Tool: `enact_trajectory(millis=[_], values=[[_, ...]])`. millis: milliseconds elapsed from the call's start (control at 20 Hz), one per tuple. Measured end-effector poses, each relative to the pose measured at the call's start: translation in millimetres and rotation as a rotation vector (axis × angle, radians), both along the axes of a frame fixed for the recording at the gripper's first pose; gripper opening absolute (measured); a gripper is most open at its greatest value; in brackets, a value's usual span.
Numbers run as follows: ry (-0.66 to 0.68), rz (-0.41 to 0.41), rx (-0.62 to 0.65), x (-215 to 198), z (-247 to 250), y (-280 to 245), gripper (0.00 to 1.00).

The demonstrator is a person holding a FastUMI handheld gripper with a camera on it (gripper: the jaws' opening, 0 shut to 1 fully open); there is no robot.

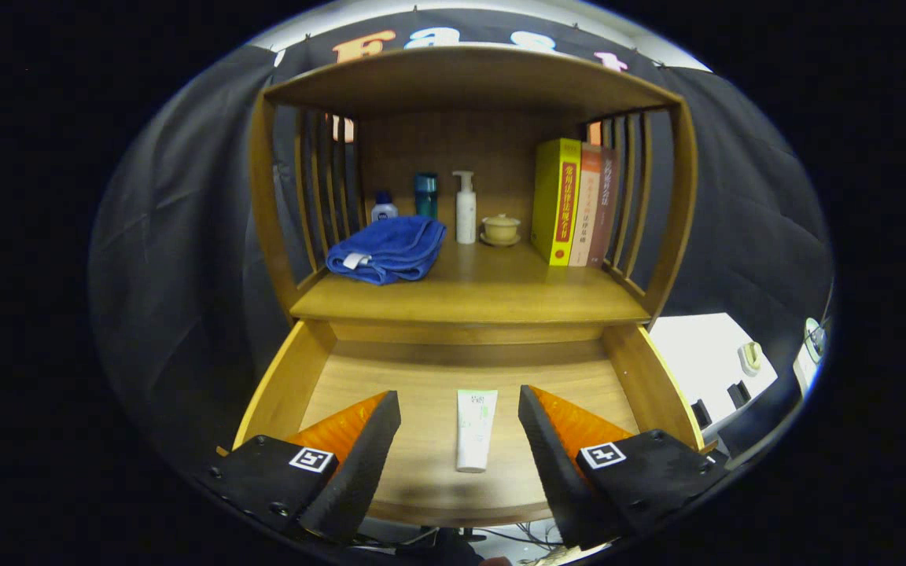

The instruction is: Pull open the drawer, take out the items inside it, and place them on the countertop above the cabinet.

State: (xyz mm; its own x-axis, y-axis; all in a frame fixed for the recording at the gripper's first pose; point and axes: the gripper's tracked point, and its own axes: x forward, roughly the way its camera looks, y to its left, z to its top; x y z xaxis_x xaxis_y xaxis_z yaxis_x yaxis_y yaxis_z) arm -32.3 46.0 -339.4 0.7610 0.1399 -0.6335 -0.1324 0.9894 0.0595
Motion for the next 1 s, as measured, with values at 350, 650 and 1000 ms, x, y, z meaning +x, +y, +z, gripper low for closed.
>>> enact_trajectory(millis=[350,650,1000], values=[[0.285,-0.017,-0.045,25.0,-92.0,3.1,0.98],[0.485,-0.006,-0.099,16.8,-159.4,-2.5,0.98],[0.591,-0.025,-0.118,5.4,-195.3,-8.1,0.93]])
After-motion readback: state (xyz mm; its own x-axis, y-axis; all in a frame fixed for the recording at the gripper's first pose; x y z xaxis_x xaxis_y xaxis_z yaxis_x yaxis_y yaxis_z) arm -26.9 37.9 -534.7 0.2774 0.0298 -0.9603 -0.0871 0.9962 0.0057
